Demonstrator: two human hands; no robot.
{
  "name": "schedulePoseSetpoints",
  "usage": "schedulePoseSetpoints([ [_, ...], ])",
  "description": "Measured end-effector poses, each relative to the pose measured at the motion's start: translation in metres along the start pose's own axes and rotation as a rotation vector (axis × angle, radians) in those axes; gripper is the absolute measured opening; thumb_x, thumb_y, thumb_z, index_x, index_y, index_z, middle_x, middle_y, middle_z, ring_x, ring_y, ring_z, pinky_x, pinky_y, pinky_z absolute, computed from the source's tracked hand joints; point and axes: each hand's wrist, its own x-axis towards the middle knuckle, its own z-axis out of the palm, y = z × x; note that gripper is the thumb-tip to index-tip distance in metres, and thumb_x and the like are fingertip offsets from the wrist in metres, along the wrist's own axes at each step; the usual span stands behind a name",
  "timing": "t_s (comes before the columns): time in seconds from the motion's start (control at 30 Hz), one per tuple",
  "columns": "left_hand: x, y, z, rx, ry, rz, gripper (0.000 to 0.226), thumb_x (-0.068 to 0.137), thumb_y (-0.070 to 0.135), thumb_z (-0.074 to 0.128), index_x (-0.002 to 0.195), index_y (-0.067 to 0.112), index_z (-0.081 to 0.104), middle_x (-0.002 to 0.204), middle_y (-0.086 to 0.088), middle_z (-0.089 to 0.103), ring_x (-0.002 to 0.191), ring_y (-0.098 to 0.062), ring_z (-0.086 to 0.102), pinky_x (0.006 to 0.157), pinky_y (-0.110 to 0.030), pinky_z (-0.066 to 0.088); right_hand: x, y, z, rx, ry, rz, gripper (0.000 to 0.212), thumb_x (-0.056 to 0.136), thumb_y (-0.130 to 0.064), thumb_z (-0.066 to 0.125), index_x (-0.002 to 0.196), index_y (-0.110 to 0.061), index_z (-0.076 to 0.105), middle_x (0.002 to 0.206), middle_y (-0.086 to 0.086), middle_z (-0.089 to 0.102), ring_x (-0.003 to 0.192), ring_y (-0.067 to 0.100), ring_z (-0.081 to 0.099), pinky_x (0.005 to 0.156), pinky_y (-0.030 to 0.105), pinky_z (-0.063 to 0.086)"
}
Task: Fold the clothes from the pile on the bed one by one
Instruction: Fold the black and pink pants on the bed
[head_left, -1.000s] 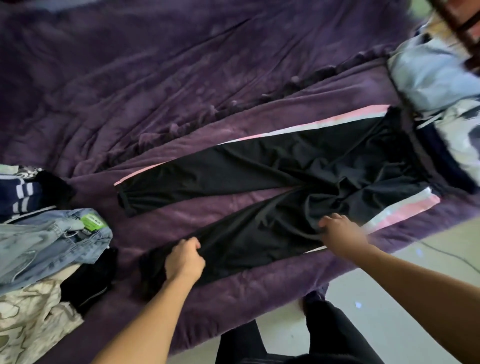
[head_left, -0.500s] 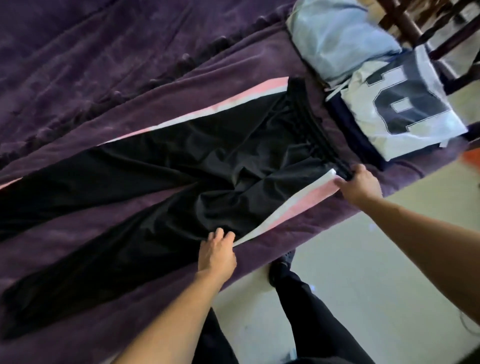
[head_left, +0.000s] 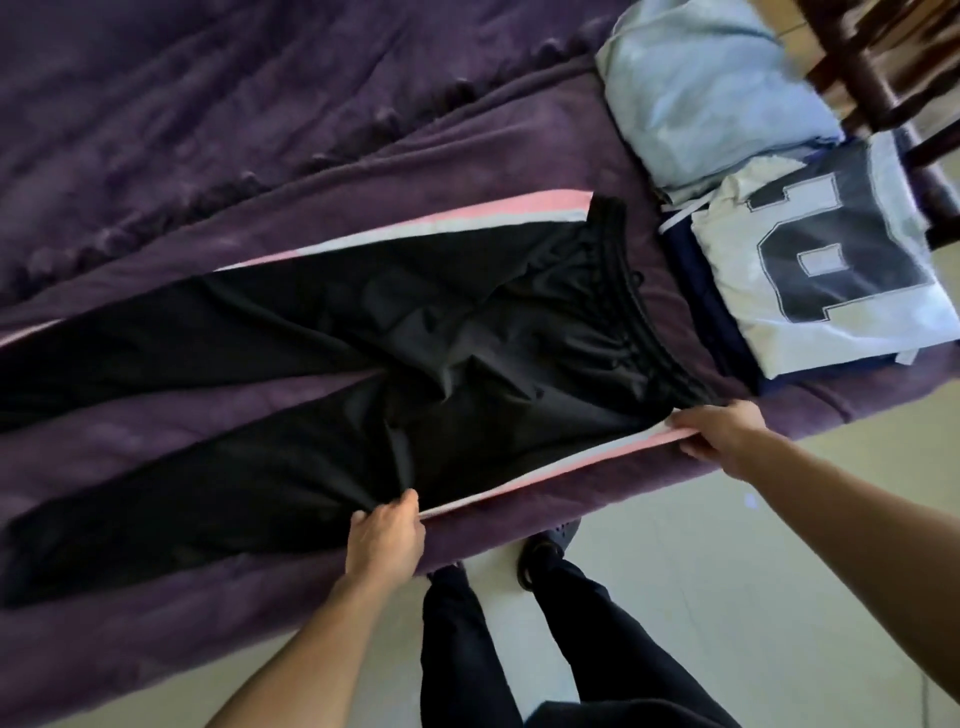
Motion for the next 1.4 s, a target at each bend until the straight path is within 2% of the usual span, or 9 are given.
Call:
schedulePoseSetpoints([
  [0.17,0.008,-0.029,-0.057,-0.248,0.212,-0.044,0.007,0.089,0.013,0.05,0.095,0.017,0.052,0.09,-0.013,0.069,0.089,-0.036,0.063,0.074,-0.039,0.044,-0.017,-0.061,0.012,0.315,-0.248,0.08,0.011,0.086,0.003,0.062,0.078,-0.005,0.059,0.06,0.006,0.065,0.052,0.012,0.064,0.044,0.021,0.052],
  [0.43,0.134,-0.083,-0.183,-0.399,0.481,-0.113,0.012,0.083,0.008,0.055,0.092,0.016,0.059,0.09,-0.019,0.067,0.087,-0.039,0.062,0.069,-0.038,0.045,-0.013,-0.192,0.093,0.427,-0.261,-0.091,0.017,0.094,-0.013,0.057,0.077,-0.013,0.056,0.048,-0.002,0.062,0.04,0.004,0.059,0.038,0.018,0.047],
  [0.6,0.208,-0.096,-0.226,-0.429,0.536,-0.123,0.022,0.087,0.005,0.048,0.105,0.013,0.058,0.109,-0.017,0.064,0.103,-0.038,0.057,0.08,-0.041,0.045,0.007,-0.239,0.134,0.443,-0.194,-0.135,0.004,0.092,-0.016,0.062,0.089,-0.015,0.059,0.085,0.006,0.062,0.065,0.012,0.066,0.046,0.021,0.052],
  [0.7,0.233,-0.091,-0.229,-0.414,0.554,-0.144,0.032,0.092,0.012,0.051,0.124,0.012,0.051,0.129,-0.016,0.05,0.118,-0.036,0.047,0.094,-0.044,0.04,0.019,-0.241,0.153,0.393,-0.163,-0.189,0.047,0.087,-0.015,0.067,0.131,-0.018,0.049,0.11,0.009,0.06,0.096,0.018,0.065,0.059,0.031,0.058],
  [0.8,0.228,-0.086,-0.206,-0.387,0.517,-0.103,0.033,0.09,0.012,0.055,0.123,0.011,0.052,0.127,-0.016,0.047,0.118,-0.036,0.045,0.093,-0.046,0.04,0.016,-0.221,0.165,0.253,-0.027,-0.316,0.074,0.084,-0.008,0.067,0.147,-0.025,0.031,0.12,0.004,0.059,0.097,0.016,0.063,0.069,0.033,0.058],
  [0.93,0.182,-0.09,-0.158,-0.422,0.488,-0.141,0.028,0.087,0.011,0.058,0.115,0.01,0.056,0.118,-0.014,0.051,0.112,-0.034,0.048,0.088,-0.044,0.042,-0.009,-0.19,0.174,-0.139,0.182,-0.679,0.066,0.08,-0.011,0.066,0.14,-0.027,0.042,0.109,-0.004,0.059,0.088,0.014,0.062,0.086,0.028,0.05],
  [1.07,0.108,-0.106,-0.115,-0.452,0.326,-0.253,0.033,0.087,0.012,0.061,0.121,0.011,0.057,0.123,-0.011,0.052,0.115,-0.029,0.049,0.089,-0.041,0.045,-0.045,-0.154,0.195,-0.432,0.002,-0.842,0.053,0.083,-0.011,0.066,0.133,-0.017,0.051,0.108,0.003,0.061,0.085,0.015,0.061,0.086,0.03,0.049],
  [1.27,0.022,-0.179,-0.075,-0.404,0.184,-0.497,0.034,0.084,0.018,0.064,0.118,0.017,0.058,0.121,-0.007,0.053,0.113,-0.028,0.05,0.088,-0.04,0.045,-0.088,-0.112,0.246,-1.033,-0.398,-0.668,0.038,0.086,-0.028,0.064,0.124,-0.023,0.06,0.114,0.0,0.067,0.098,0.019,0.064,0.086,0.031,0.051],
  [1.4,-0.009,-0.236,-0.063,-0.344,0.195,-0.583,0.04,0.084,0.024,0.065,0.123,0.021,0.055,0.126,-0.005,0.049,0.115,-0.026,0.048,0.092,-0.041,0.043,-0.122,-0.09,0.297,-1.223,-0.484,-0.692,0.036,0.087,-0.033,0.062,0.123,-0.024,0.061,0.11,-0.001,0.067,0.093,0.017,0.064,0.082,0.028,0.052],
])
